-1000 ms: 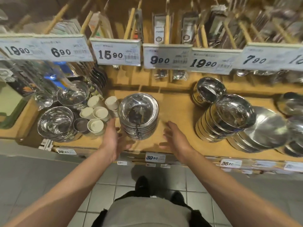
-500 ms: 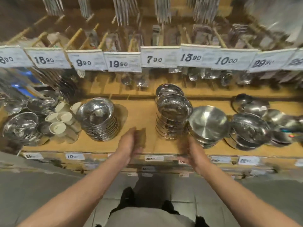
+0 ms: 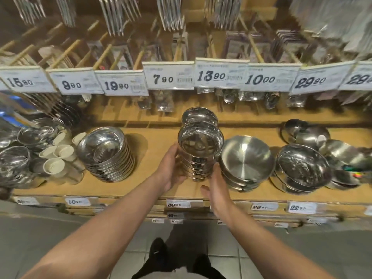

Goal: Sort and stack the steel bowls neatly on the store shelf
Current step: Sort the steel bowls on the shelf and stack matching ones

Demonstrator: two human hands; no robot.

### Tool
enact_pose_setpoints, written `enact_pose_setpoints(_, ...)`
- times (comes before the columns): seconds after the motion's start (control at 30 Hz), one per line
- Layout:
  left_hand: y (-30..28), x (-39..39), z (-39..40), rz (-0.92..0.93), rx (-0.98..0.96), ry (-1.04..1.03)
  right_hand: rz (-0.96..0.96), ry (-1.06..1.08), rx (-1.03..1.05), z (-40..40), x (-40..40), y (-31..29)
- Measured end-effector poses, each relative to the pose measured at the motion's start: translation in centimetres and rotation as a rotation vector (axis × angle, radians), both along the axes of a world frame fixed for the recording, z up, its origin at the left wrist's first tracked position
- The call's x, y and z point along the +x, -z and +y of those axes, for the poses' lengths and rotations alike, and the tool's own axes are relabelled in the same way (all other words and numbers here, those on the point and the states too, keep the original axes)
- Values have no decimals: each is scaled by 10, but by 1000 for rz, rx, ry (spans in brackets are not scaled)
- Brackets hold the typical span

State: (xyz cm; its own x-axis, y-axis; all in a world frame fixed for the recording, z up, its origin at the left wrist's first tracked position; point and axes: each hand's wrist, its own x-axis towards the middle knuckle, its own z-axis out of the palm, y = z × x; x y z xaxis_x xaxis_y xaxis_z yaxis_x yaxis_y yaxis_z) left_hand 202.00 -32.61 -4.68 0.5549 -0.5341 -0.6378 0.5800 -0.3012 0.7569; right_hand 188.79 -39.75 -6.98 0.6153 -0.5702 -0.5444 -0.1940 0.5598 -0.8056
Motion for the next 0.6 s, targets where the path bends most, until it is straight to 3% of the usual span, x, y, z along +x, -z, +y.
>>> enact_pose_setpoints(0.6, 3, 29, 56, 4, -51, -148, 51, -128, 38, 29, 46, 4)
